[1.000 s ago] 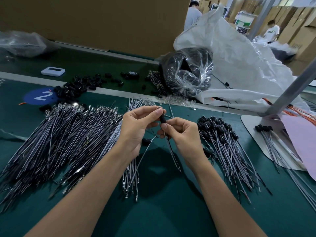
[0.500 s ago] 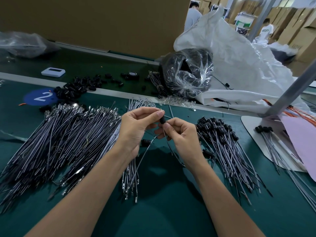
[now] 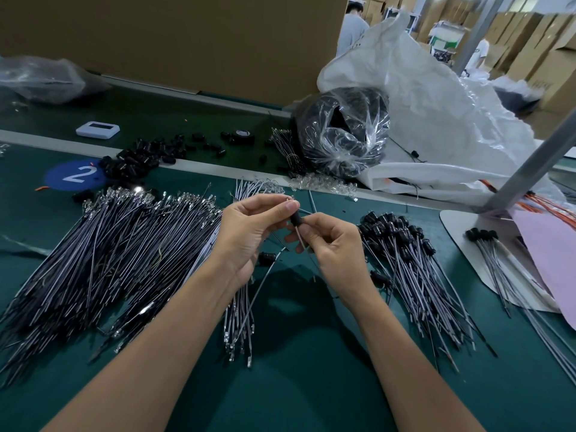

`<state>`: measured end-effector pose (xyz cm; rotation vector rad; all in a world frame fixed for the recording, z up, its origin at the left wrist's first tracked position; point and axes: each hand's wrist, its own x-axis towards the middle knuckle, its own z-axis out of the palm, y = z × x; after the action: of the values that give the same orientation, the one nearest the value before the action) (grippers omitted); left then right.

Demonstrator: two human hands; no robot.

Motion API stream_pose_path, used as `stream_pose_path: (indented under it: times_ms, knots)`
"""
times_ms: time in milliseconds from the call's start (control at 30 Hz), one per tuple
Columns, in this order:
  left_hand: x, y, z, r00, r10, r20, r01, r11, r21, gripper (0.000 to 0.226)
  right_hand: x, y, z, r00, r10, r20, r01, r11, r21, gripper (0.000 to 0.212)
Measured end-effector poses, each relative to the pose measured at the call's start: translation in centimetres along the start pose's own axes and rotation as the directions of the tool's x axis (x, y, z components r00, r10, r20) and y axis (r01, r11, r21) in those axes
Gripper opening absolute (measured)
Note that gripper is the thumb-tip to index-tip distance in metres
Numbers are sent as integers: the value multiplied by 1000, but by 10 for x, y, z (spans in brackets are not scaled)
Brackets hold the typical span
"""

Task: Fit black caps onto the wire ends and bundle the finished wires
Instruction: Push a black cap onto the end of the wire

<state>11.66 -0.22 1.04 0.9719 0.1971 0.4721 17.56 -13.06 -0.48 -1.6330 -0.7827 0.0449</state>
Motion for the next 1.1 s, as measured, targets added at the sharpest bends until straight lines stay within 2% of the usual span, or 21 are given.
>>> stream_pose_path:
  times_ms: [167,467,700,833,933,1100]
  knots:
    - [1,-1,-2,995,-98,17,99,994,-45,18,0,1,-1,1000,-9,-16,8,998,-59,20]
    - [0,3,-2,986,-161,49,162,987,-21,6,1,1,-2,1000,-2,2,2,995,-99,20]
    - [2,4,-5,983,-176,49,178,983,-40,6,0,-2,-4,995,51,84,-54,998,35,20]
    - [2,5,-5,986,-165,7,165,986,-22,15,0,-4,-5,991,74,108,-83,993,79,14]
    - [-1,6,-2,993,-106,-44,107,994,32,14,0,-3,-3,995,80,66,-81,996,21,13]
    - [-4,0,3,994,25,-111,-9,990,140,12,-2,2,1,997,-56,-59,38,960,-278,8]
